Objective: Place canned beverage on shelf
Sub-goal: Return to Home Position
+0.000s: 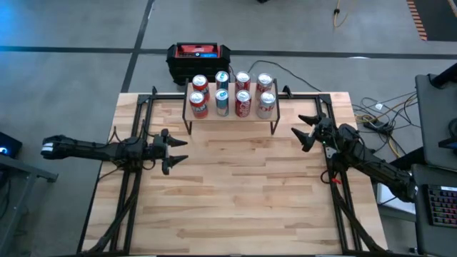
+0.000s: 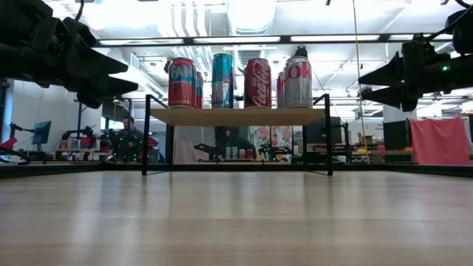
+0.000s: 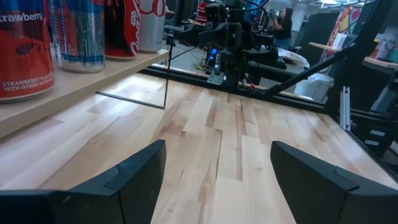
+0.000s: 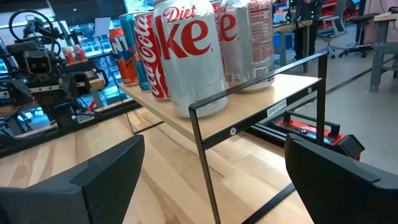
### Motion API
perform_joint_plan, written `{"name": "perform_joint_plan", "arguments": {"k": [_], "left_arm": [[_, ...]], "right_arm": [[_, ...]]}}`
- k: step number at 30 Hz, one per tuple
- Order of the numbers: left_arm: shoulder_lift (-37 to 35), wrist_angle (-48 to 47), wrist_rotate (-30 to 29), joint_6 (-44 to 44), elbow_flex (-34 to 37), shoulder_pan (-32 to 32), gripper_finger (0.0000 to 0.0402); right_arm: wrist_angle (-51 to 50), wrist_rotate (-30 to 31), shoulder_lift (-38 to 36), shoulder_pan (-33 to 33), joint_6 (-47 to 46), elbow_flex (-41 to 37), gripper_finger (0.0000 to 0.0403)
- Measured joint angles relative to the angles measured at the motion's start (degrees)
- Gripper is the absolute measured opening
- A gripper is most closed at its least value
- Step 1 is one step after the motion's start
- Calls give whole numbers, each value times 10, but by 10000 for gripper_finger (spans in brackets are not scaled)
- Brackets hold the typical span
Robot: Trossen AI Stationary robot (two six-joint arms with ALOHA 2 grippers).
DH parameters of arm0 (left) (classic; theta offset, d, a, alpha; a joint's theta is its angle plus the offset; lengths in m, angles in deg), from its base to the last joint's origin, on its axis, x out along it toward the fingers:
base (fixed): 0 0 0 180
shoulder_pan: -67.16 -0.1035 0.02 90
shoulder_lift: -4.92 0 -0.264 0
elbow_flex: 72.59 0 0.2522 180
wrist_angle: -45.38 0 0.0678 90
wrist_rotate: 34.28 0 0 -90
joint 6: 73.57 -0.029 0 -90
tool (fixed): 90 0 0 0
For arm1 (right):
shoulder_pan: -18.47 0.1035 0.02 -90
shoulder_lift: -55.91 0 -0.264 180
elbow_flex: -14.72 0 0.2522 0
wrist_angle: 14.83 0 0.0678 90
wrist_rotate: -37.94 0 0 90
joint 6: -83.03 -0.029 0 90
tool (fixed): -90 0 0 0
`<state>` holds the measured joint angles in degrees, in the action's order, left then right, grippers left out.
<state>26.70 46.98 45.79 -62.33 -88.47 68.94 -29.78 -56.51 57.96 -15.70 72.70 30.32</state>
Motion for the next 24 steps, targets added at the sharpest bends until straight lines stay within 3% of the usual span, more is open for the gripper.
{"name": "perform_joint_plan", "arguments": {"k": [4, 14, 18, 24], "left_arm": [[-32, -12, 0, -21, 2, 0, 275], [-219, -20, 0, -37, 14, 0, 275], [-216, -5, 0, -37, 14, 0, 275], [-218, -69, 0, -37, 14, 0, 275]], "right_arm": [[0, 0, 0, 0, 0, 0, 366], [0, 1, 0, 0, 0, 0, 366], [0, 1, 0, 0, 0, 0, 366], [0, 0, 0, 0, 0, 0, 366]]}}
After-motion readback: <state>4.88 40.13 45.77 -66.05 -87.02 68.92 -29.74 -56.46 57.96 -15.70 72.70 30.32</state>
